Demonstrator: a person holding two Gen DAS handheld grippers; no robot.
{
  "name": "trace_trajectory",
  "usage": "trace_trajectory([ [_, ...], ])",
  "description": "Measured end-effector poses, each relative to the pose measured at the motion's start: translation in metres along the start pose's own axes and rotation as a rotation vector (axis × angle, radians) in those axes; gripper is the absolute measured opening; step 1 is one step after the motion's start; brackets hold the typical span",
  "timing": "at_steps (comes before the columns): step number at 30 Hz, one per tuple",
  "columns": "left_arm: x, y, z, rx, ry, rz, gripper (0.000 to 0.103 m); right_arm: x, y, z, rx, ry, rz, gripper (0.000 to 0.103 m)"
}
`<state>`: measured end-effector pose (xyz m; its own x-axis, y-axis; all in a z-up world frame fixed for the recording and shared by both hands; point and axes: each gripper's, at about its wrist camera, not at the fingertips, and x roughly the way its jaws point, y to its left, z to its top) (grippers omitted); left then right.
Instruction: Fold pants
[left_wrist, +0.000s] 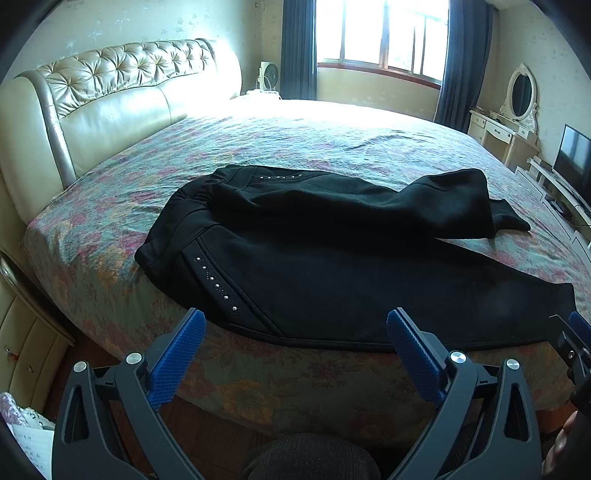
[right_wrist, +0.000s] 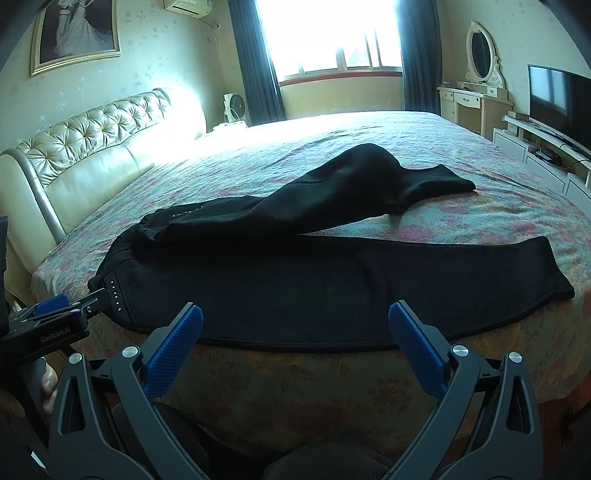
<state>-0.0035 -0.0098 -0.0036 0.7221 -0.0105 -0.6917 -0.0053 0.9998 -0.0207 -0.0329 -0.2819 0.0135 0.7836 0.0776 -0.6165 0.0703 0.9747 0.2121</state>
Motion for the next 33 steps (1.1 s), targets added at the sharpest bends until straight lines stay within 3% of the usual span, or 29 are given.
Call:
trace_trajectory([
  [33, 0.0003, -0.0033, -0.0022, 0.011, 0.004, -0.011, 0.098, 0.0022, -0.0048, -0.0046, 0.007, 0.012, -0.003, 0.101],
])
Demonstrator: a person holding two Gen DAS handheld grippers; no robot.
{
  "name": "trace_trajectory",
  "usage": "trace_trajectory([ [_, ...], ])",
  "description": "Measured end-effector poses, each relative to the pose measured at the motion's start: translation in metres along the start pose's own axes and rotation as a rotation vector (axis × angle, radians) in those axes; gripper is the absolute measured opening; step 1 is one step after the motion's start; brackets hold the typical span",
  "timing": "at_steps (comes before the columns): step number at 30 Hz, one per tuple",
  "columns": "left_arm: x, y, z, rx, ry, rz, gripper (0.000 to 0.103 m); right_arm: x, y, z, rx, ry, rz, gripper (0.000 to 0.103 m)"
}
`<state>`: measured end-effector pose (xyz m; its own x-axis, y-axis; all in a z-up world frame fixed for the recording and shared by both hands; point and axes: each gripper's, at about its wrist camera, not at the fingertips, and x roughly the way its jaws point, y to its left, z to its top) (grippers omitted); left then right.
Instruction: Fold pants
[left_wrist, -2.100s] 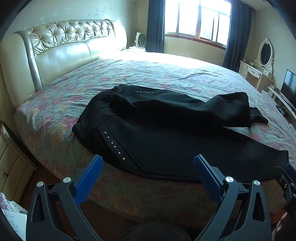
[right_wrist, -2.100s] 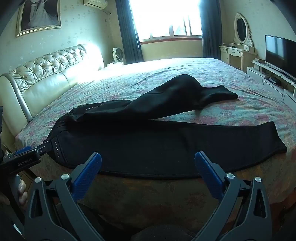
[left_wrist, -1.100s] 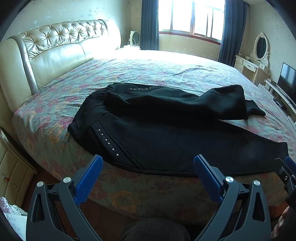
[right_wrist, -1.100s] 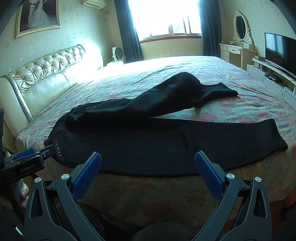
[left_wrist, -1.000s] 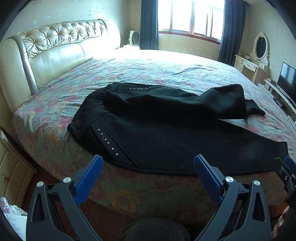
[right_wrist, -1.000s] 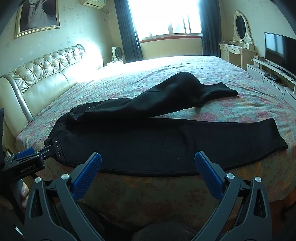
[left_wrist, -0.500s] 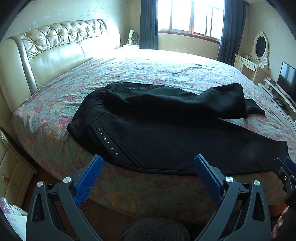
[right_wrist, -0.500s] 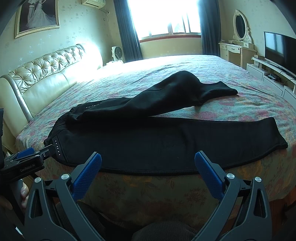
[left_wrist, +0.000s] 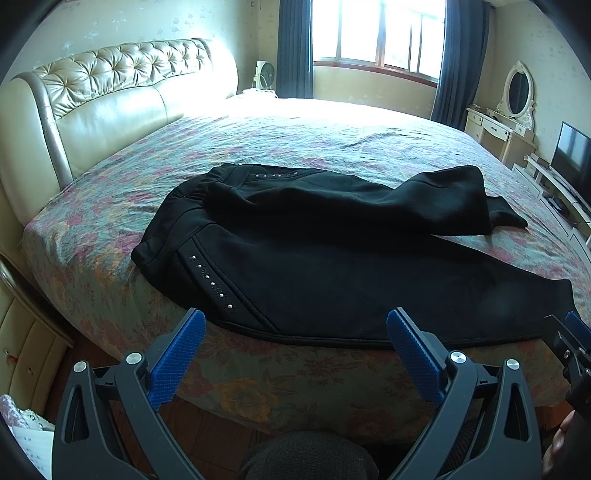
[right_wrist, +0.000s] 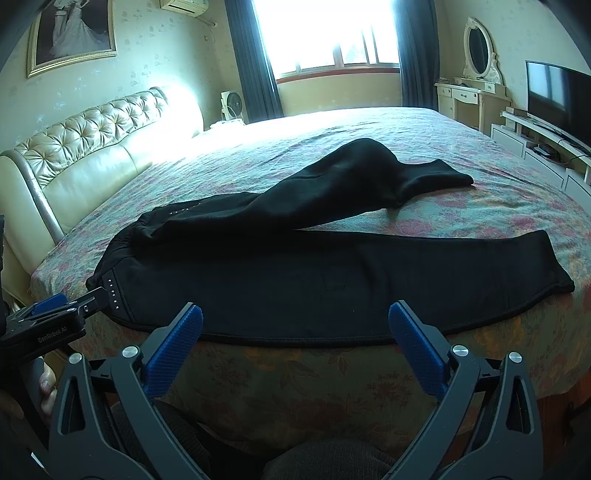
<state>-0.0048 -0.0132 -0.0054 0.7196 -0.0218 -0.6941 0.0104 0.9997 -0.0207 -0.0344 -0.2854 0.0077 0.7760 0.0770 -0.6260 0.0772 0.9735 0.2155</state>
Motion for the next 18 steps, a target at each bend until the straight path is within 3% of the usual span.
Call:
trace_trajectory([
  [18, 0.0005, -0.0021, 0.0008, 0.003, 0.006, -0.006, 0.098, 0.0025, -0.0014, -0.0031, 0.005, 0.008, 0.001, 0.101],
])
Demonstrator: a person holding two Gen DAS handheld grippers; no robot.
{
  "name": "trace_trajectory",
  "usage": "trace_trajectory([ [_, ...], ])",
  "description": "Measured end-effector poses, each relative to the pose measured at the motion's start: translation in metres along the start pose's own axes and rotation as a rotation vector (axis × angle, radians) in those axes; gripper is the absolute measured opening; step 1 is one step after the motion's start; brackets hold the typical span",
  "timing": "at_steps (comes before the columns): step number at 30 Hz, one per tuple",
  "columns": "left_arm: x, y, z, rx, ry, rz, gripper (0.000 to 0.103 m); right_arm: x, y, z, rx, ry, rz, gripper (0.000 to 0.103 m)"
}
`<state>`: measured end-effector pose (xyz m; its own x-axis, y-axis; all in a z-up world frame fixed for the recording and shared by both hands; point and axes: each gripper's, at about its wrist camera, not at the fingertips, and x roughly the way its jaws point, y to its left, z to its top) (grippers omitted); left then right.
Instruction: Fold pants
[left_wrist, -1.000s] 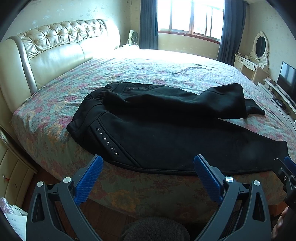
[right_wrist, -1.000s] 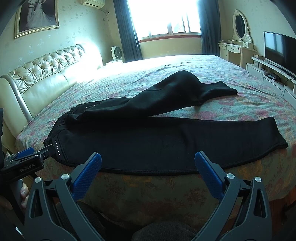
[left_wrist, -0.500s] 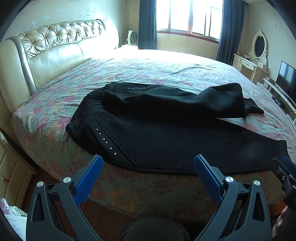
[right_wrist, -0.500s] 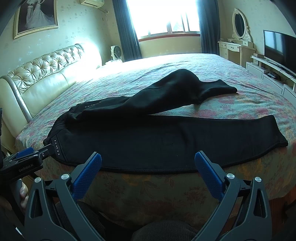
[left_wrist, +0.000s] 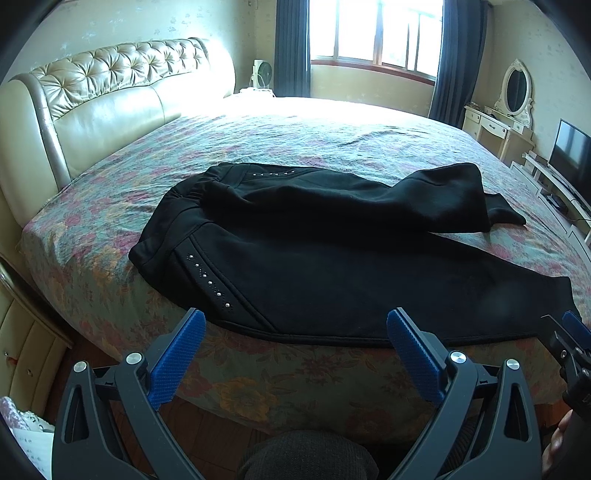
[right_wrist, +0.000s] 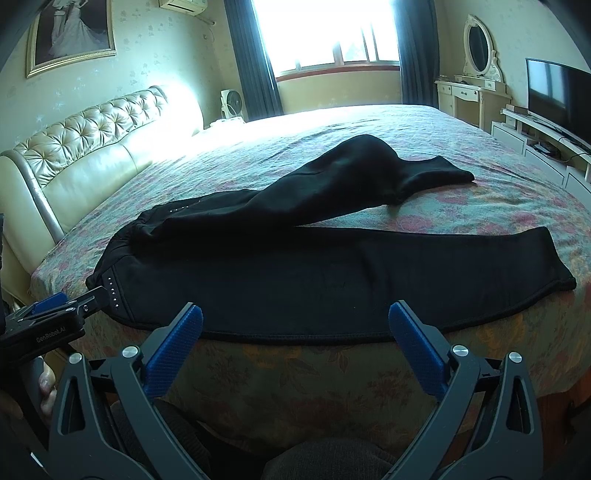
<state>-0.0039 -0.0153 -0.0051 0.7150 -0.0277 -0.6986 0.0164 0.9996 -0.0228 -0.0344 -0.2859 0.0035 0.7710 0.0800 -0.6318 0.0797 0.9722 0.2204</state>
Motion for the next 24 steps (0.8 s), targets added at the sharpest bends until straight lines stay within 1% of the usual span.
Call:
trace_trajectory([
  [12, 0.002, -0.003, -0.002, 0.013, 0.008, -0.006, 0.098, 0.01, 0.0, -0.003, 0.012, 0.023, 0.01, 0.101],
  [18, 0.006, -0.005, -0.004, 0.031, 0.033, -0.022, 0.098, 0.02, -0.001, -0.002, 0.013, 0.042, 0.016, 0.101],
  [20, 0.006, -0.005, -0.002, 0.042, 0.028, -0.028, 0.098, 0.023, -0.001, -0.001, 0.006, 0.044, 0.016, 0.101],
  [23, 0.009, -0.001, 0.007, 0.065, 0.015, -0.073, 0.098, 0.028, -0.001, 0.002, -0.003, 0.044, 0.017, 0.101],
  [24, 0.013, 0.003, 0.01, 0.063, 0.036, -0.098, 0.098, 0.031, -0.001, 0.003, -0.002, 0.047, 0.022, 0.101],
])
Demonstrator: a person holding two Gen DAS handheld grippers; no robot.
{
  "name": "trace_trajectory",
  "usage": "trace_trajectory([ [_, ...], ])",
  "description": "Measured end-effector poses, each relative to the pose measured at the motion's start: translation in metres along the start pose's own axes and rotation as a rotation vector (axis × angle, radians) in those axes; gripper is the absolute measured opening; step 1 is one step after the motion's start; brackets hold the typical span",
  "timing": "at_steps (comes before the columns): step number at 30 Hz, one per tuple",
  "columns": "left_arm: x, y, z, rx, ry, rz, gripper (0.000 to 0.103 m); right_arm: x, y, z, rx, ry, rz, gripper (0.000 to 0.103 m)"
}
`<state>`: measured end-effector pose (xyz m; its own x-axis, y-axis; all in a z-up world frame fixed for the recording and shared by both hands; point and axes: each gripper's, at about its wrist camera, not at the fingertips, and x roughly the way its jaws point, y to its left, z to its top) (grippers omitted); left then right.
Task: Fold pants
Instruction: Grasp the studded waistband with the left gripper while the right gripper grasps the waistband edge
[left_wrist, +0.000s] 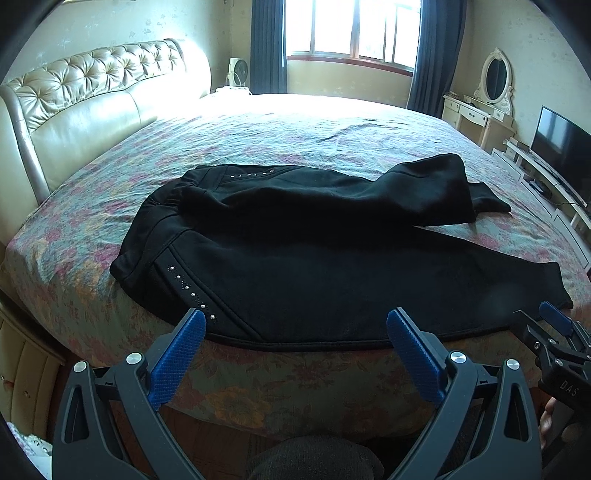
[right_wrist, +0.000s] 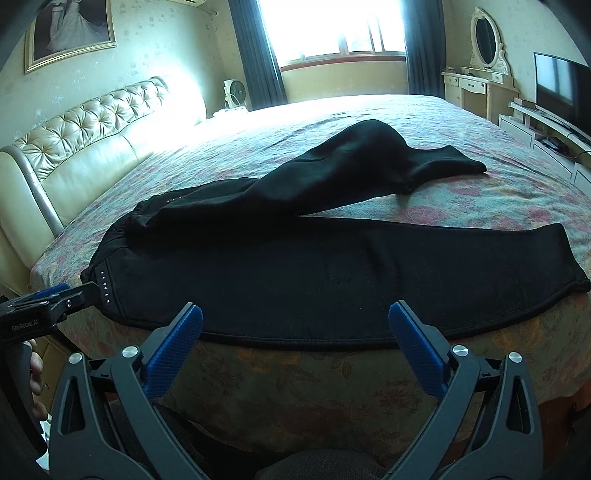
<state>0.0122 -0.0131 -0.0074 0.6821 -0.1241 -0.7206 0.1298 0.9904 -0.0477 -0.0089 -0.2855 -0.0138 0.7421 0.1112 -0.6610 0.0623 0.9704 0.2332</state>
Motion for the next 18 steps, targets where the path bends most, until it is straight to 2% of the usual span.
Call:
trace_trajectory([
  [2, 0.015, 0.011, 0.001, -0.028, 0.1, -0.103, 0.098, 0.005, 0.0, 0.002, 0.001, 0.007, 0.012, 0.101],
  [4, 0.026, 0.021, 0.002, -0.006, 0.175, -0.238, 0.098, 0.012, 0.001, 0.005, -0.005, 0.018, 0.024, 0.101],
  [6, 0.024, 0.035, 0.014, 0.003, 0.158, -0.27, 0.098, 0.018, 0.004, 0.012, -0.021, 0.025, 0.038, 0.101],
  [9, 0.012, 0.079, 0.05, -0.075, -0.012, -0.354, 0.098, 0.03, 0.011, 0.025, -0.048, 0.027, 0.054, 0.101],
  [10, 0.025, 0.091, 0.057, -0.081, 0.032, -0.375, 0.098, 0.034, 0.012, 0.03, -0.055, 0.028, 0.064, 0.101],
  [11, 0.051, 0.099, 0.061, -0.073, 0.183, -0.369, 0.098, 0.039, 0.014, 0.035, -0.064, 0.029, 0.076, 0.101],
  [12, 0.073, 0.106, 0.065, -0.047, 0.297, -0.312, 0.098, 0.044, 0.016, 0.04, -0.078, 0.031, 0.087, 0.101],
  [13, 0.084, 0.116, 0.073, -0.017, 0.316, -0.233, 0.097, 0.049, 0.018, 0.046, -0.092, 0.032, 0.095, 0.101],
  [14, 0.088, 0.127, 0.085, 0.007, 0.271, -0.205, 0.097, 0.054, 0.02, 0.051, -0.107, 0.032, 0.096, 0.101],
  [16, 0.097, 0.147, 0.117, 0.044, 0.185, -0.193, 0.097, 0.065, 0.023, 0.061, -0.128, 0.031, 0.097, 0.101],
  [18, 0.122, 0.169, 0.149, 0.043, 0.196, -0.195, 0.098, 0.077, 0.026, 0.07, -0.136, 0.038, 0.112, 0.101],
])
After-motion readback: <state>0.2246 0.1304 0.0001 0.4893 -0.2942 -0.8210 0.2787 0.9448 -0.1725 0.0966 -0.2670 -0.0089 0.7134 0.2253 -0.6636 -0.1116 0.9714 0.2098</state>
